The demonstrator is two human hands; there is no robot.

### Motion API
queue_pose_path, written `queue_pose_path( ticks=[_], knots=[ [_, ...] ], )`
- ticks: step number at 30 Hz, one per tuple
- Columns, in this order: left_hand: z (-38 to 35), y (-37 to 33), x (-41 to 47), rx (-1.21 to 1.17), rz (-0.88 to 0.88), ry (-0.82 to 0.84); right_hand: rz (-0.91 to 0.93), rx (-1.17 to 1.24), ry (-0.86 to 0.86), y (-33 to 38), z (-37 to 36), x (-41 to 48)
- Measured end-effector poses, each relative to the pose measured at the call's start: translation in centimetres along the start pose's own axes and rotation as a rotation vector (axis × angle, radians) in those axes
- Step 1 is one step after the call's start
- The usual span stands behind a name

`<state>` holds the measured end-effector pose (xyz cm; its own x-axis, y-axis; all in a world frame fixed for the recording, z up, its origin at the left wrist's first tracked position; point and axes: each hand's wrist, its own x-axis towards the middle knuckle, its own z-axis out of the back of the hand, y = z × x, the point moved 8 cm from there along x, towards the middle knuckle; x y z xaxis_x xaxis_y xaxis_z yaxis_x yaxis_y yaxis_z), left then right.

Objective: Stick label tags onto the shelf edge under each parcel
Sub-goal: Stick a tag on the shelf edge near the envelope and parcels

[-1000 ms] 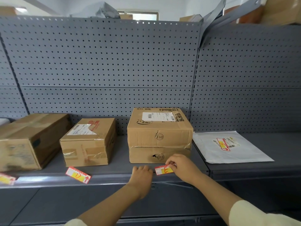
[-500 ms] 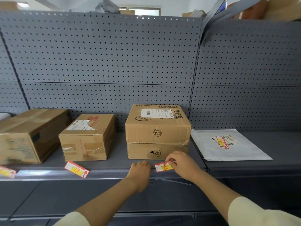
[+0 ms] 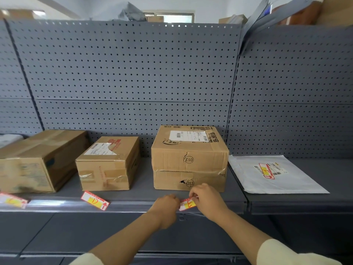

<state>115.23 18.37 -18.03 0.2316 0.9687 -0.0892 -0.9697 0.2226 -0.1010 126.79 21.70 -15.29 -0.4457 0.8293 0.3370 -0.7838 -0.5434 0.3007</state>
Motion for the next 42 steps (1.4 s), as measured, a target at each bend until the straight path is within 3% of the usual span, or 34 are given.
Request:
queue_pose_path(
  ticks=[6, 16, 33, 42],
  knots=[
    [0.8, 0.6, -0.4, -0.053, -0.006, -0.071, 0.040, 0.034, 0.013, 1.1, -0.9, 0.8],
    [3.1, 0.8, 1.4, -0.128, -0.001, -0.182, -0.056, -0.005, -0.088, -2.1, 2.5, 0.0],
    [5.4, -12.3, 7.3, -0.037, -0.373, -0.224, -0.284, -0.115, -0.145, -8.8, 8.0, -5.8],
    [3.6, -18.9, 11.9, -0.124, -0.447, -0.101, -0.467, -0.205, -0.140, -16.2, 10.9, -8.6]
  ],
)
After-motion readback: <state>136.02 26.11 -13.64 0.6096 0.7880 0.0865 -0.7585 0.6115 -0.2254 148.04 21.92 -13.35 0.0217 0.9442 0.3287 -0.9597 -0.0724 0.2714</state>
